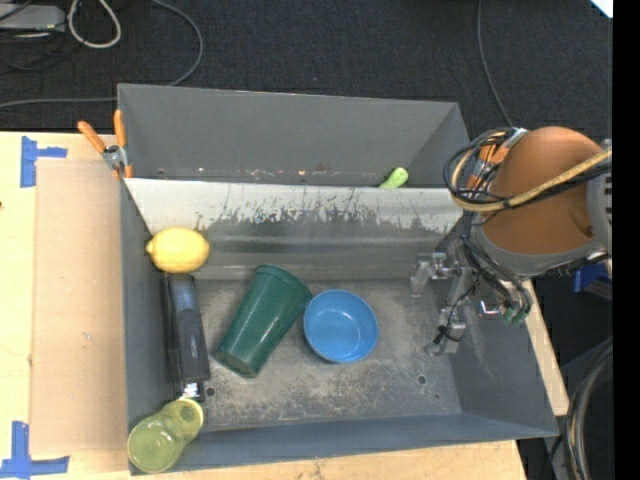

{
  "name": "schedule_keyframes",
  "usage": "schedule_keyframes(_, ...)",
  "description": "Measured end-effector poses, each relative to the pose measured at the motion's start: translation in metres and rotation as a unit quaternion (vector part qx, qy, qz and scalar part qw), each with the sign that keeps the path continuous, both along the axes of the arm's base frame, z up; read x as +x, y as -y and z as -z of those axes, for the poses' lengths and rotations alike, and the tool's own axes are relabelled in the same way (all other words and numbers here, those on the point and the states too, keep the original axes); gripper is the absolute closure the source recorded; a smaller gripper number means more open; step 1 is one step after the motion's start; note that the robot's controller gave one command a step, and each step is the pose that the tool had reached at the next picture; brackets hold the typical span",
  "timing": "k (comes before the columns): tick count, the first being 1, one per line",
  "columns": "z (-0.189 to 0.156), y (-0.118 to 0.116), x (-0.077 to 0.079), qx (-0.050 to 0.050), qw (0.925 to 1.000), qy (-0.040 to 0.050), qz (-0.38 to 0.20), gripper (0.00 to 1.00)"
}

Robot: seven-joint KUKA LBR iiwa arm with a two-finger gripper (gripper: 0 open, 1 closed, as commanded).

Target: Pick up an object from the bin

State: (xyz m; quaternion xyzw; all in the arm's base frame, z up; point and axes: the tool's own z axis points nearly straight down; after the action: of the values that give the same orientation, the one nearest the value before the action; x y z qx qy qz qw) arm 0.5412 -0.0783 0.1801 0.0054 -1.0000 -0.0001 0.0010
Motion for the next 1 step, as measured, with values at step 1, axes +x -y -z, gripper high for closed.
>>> schedule_keyframes(1,0.0,0.0,0.0,0.0,1.0,0.0,0.0,0.0)
